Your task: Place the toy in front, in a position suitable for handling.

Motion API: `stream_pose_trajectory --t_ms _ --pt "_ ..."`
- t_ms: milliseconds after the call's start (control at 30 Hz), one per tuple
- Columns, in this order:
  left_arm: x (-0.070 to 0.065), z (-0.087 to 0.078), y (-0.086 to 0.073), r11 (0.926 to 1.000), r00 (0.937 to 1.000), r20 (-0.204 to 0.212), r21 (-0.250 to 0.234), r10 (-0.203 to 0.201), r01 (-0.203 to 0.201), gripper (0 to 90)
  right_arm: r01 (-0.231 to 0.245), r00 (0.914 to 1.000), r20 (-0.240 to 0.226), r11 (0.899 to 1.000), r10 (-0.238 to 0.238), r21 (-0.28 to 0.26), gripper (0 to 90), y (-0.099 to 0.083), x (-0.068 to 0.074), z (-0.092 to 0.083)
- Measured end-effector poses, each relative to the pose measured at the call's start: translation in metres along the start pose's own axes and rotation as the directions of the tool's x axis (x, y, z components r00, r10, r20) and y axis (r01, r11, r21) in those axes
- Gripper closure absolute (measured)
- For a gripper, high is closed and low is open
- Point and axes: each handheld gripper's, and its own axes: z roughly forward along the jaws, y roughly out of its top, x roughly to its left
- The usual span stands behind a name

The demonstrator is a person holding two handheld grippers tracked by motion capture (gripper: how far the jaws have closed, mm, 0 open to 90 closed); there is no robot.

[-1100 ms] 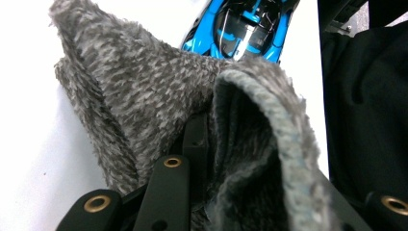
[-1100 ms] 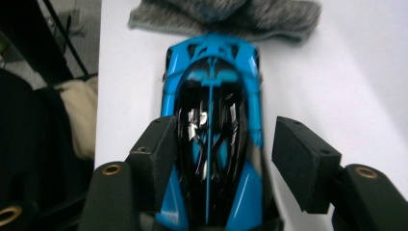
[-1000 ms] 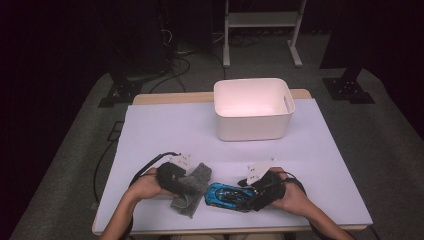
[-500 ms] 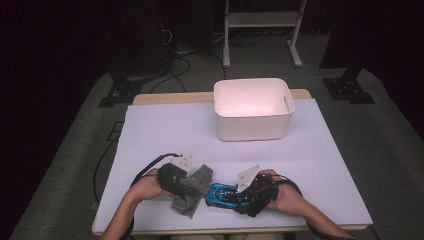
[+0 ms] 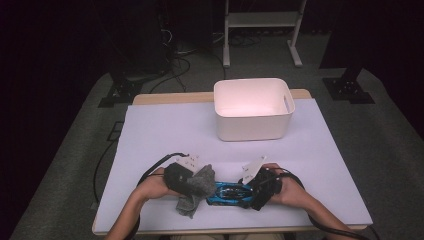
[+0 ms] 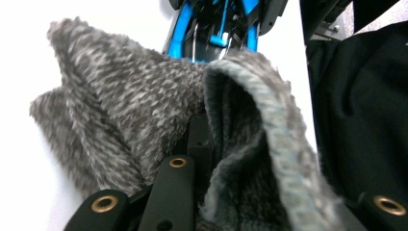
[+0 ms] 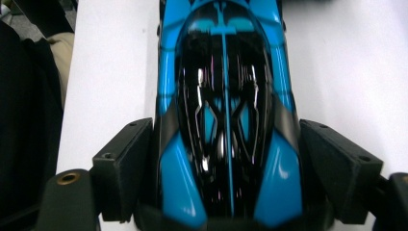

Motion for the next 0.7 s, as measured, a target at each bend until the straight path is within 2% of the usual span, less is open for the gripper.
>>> stream_pose_trajectory --t_ms 67,200,367,500,700 --pt "-0.002 0.005 0.005 0.9997 0.9998 -0.001 0.014 0.021 -0.021 78.9 -0.006 0.9999 0.011 1.000 0.006 0.005 22.4 -0.004 0.001 -0.002" --pt "-0.005 0.022 0.012 0.9979 0.9989 0.025 0.050 0.040 -0.041 80.4 -0.023 0.9997 0.006 0.999 0.024 -0.027 22.9 -0.008 0.001 -0.001" --pt "-0.008 0.028 0.030 0.9957 0.9960 0.044 0.047 0.078 -0.080 80.4 -0.026 0.9997 0.000 0.999 0.026 -0.040 23.0 -0.009 0.001 -0.001" --pt "-0.010 0.042 0.052 0.9914 0.9911 0.071 0.059 0.113 -0.117 80.4 -0.025 0.9997 -0.001 0.998 0.025 -0.051 23.0 -0.007 0.001 0.002" --pt "-0.007 0.064 0.087 0.9809 0.9800 0.095 0.069 0.175 -0.182 80.4 -0.041 0.9992 -0.008 0.997 0.040 -0.068 22.9 -0.007 0.001 0.003"
